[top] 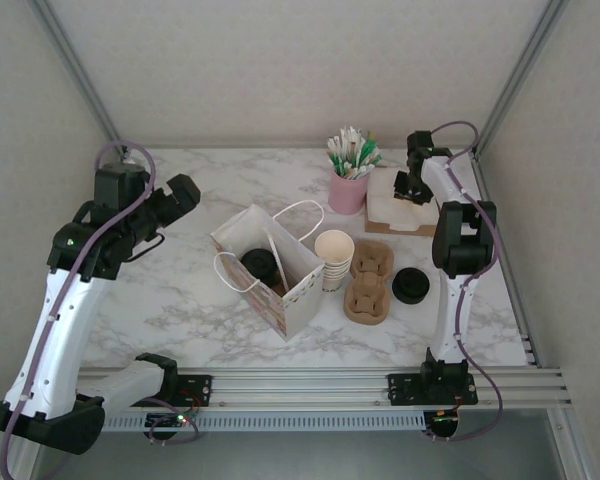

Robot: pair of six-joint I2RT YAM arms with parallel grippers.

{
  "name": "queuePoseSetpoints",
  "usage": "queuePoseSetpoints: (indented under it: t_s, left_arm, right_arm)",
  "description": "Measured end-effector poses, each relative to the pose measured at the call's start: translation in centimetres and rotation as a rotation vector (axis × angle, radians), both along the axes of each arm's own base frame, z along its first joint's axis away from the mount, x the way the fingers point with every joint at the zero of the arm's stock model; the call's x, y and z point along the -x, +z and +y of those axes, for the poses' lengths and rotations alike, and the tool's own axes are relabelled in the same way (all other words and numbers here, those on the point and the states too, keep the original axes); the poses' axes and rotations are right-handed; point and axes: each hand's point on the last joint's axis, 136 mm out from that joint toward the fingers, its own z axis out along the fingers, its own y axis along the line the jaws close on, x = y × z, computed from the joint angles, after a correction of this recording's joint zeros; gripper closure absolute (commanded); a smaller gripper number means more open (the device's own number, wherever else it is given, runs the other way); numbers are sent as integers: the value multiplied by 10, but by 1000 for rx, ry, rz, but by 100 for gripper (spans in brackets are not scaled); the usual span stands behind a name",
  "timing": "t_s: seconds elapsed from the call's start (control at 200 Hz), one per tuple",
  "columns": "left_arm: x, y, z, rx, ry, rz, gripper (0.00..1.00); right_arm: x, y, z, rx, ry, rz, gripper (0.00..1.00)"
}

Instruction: Pack the takeout coffee

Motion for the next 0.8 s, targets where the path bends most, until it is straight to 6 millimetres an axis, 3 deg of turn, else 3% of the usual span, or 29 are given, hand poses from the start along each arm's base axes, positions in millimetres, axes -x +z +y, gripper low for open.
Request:
queuePoseSetpoints:
  t_s: [0.295,0.48,0.656,0.801]
  left_arm:
    - [-3,1,-3,-1,-5,4,2]
    - [-5,5,-12,-7,-36,-3,4]
    - [-5,16,-29,-34,-100,-32,4]
    - [-4,20,-46,-78,-171,-61,1]
  right_arm:
    - [0,-11,1,7,18,20,76]
    - [-1,-10,1,6,19,14,100]
    - [-2,-4,1,5,20,-2,100]
    - [-2,23,1,0,21,-65,100]
